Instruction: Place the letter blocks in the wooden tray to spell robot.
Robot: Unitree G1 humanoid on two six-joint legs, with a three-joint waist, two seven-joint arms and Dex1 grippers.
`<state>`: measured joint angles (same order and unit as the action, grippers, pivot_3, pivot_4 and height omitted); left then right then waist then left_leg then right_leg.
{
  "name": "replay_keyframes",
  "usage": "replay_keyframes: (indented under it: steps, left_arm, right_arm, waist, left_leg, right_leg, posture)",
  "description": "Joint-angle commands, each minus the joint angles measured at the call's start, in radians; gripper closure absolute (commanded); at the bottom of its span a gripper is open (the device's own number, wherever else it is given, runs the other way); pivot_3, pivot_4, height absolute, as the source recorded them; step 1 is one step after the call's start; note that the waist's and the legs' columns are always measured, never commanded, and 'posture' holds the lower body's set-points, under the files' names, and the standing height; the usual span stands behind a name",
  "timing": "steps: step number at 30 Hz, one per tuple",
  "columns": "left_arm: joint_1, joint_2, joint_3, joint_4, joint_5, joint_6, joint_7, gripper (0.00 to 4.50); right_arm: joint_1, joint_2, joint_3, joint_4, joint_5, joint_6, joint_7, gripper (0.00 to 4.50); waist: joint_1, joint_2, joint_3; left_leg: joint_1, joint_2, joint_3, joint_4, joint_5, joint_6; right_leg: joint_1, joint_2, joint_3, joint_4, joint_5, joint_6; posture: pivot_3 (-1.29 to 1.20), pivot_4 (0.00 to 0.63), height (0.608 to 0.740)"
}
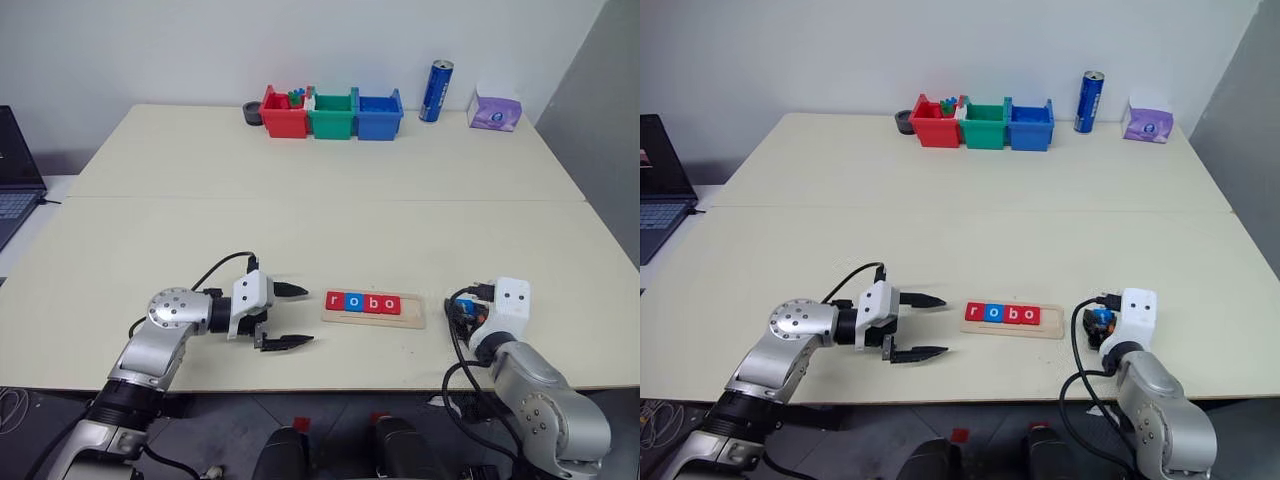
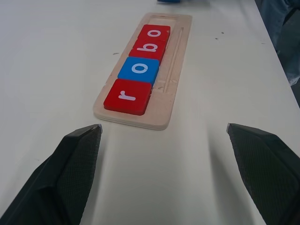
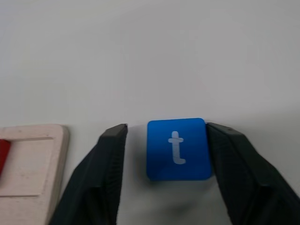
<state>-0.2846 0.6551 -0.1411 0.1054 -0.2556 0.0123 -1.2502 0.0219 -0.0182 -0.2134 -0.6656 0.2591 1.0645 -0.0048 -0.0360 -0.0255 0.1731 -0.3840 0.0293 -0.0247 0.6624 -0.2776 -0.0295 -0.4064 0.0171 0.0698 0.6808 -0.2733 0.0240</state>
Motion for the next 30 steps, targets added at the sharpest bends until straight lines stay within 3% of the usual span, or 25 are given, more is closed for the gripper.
replay_keyframes:
  steps: [1, 2, 7, 12, 15, 20, 23, 30]
  left_arm:
    - [0.003, 0.012, 0.012, -0.044, 0.000, -0.006, 0.007, 0.00]
    - [0.001, 0.011, 0.011, -0.043, 0.001, -0.005, 0.008, 0.00]
    - [-0.006, 0.006, 0.008, -0.041, 0.003, -0.003, 0.012, 0.00]
    - [-0.018, 0.000, -0.001, -0.044, 0.004, 0.004, 0.016, 0.00]
    - [-0.028, -0.006, -0.008, -0.045, 0.005, 0.011, 0.015, 0.00]
    - [-0.045, -0.012, -0.016, -0.026, 0.007, 0.004, 0.007, 0.00]
    - [-0.050, -0.018, -0.021, -0.015, 0.011, -0.004, 0.004, 0.00]
    - [-0.045, -0.021, -0.024, -0.023, 0.016, -0.003, 0.007, 0.00]
  right_arm:
    - [-0.017, 0.004, -0.039, -0.021, 0.018, -0.006, -0.008, 0.33]
    - [-0.026, -0.010, -0.049, -0.036, 0.019, -0.005, -0.005, 0.01]
    - [-0.067, -0.118, -0.092, -0.103, 0.045, 0.055, 0.048, 0.01]
    - [-0.101, -0.370, -0.100, -0.070, 0.197, 0.092, 0.326, 0.01]
    - [-0.074, -0.582, -0.039, -0.025, 0.216, -0.023, 0.540, 0.01]
    - [-0.015, -0.891, 0.120, 0.167, 0.074, -0.377, 0.834, 0.01]
    - [-0.039, -0.951, 0.180, 0.290, 0.022, -0.523, 0.921, 0.01]
    - [-0.195, -0.959, 0.254, 0.525, -0.026, -0.674, 1.048, 0.01]
  waist:
    - [0.000, 0.000, 0.000]
    - [0.000, 0.000, 0.000]
    - [0.002, 0.001, 0.001]
    - [0.001, 0.001, 0.001]
    - [0.001, 0.001, 0.002]
    - [0.003, 0.000, 0.003]
    - [0.003, -0.001, 0.003]
    - [0.001, -0.001, 0.004]
  left_leg:
    - [0.000, 0.000, 0.000, 0.000, 0.000, 0.000]
    - [0.000, 0.000, 0.000, 0.000, 0.000, 0.000]
    - [-0.001, -0.001, 0.000, 0.000, 0.000, 0.000]
    - [-0.001, -0.001, 0.000, 0.000, 0.000, 0.000]
    - [-0.001, -0.001, 0.001, 0.000, 0.000, 0.000]
    - [-0.001, -0.002, 0.002, 0.000, 0.000, 0.000]
    - [-0.001, -0.002, 0.003, 0.000, 0.000, 0.000]
    - [-0.001, -0.002, 0.003, 0.001, 0.000, 0.000]
  right_leg:
    - [0.000, 0.000, 0.000, 0.000, 0.000, 0.000]
    - [0.000, 0.000, 0.000, 0.000, 0.000, 0.000]
    - [-0.001, -0.001, 0.000, -0.001, 0.000, 0.000]
    - [-0.001, 0.000, 0.000, -0.001, 0.000, 0.000]
    - [0.000, 0.000, -0.001, -0.001, 0.000, 0.000]
    - [0.000, 0.000, -0.002, -0.002, 0.000, 0.000]
    - [0.000, 0.000, -0.002, -0.002, 0.000, 0.000]
    - [0.000, 0.001, -0.001, -0.001, 0.000, 0.000]
  posture:
    - [0.00, 0.150, 0.740]
    - [0.00, 0.150, 0.740]
    - [0.00, 0.150, 0.740]
    - [0.00, 0.150, 0.740]
    - [0.00, 0.150, 0.740]
    - [0.00, 0.150, 0.740]
    - [0.00, 0.150, 0.740]
    - [0.00, 0.150, 0.740]
